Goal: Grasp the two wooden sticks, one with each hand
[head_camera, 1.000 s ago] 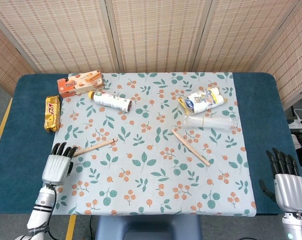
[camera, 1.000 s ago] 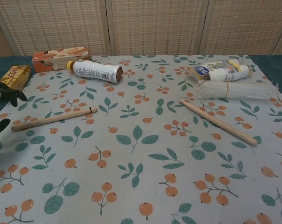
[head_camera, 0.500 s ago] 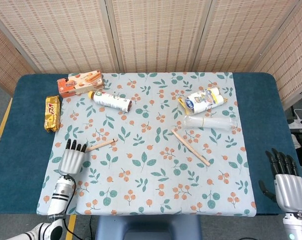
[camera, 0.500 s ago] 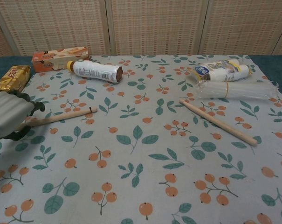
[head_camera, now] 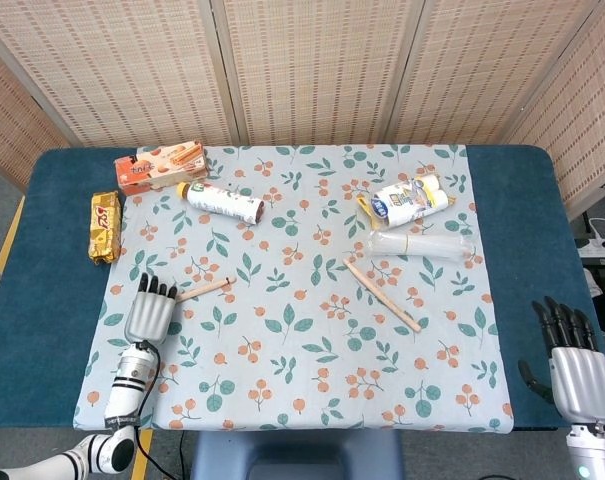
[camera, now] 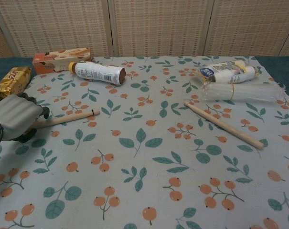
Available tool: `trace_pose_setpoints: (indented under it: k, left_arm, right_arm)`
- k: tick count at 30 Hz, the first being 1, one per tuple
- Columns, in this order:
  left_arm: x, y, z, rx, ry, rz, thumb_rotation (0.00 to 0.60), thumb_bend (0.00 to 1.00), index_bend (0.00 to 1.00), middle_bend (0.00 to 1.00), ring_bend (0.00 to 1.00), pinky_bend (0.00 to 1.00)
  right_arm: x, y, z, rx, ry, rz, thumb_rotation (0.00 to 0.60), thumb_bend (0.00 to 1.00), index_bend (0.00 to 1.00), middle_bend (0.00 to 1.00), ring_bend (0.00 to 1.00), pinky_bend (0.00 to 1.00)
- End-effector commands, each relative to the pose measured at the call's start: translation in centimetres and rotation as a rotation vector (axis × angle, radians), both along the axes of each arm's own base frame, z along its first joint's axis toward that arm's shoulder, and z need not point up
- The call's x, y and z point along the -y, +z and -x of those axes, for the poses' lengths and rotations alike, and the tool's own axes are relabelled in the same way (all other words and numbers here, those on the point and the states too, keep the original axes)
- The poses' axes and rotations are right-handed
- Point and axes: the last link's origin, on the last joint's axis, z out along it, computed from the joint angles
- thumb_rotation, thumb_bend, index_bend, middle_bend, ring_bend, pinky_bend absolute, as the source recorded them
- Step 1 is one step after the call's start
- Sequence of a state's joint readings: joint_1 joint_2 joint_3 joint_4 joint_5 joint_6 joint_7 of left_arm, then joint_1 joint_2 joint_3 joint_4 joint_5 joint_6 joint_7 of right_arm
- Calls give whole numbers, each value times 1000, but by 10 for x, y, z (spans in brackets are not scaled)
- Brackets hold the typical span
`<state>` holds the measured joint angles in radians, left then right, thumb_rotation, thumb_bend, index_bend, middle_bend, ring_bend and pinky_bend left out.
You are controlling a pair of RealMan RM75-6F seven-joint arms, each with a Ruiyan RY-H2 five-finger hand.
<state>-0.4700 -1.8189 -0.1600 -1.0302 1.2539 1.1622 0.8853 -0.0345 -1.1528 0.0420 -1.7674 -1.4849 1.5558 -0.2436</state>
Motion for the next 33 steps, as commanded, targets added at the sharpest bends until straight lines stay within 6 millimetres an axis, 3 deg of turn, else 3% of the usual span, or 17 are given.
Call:
trace_pose_setpoints:
  k: [1, 4, 17, 26, 33]
  left_arm:
    - [-1, -2, -1, -23, -14, -5, 600, 455, 367, 423, 226, 177]
    - [-2, -4, 1, -42, -8, 2, 600, 454, 405, 474, 251, 175]
    - [-3, -8, 6, -66, 42, 37, 600, 455, 415, 505, 269, 172]
    - [-7, -3, 6, -42, 14, 4, 600, 512, 664, 769, 433, 175]
    - [-8, 6, 3, 59, -41, -38, 600, 615, 813, 908, 517, 178]
  right_arm:
    - [0, 0, 0, 0, 0, 0, 600, 246, 0, 0, 0, 0]
    - [0, 1, 0, 4, -1, 5, 600, 246, 0, 0, 0, 0]
    - [0, 0, 0, 3, -1, 11, 600, 246, 0, 0, 0, 0]
    - [3, -7, -2, 6, -4, -33, 600, 246, 0, 0, 0, 0]
    - [27, -16, -16, 12, 4, -118, 600, 247, 0, 0, 0, 0]
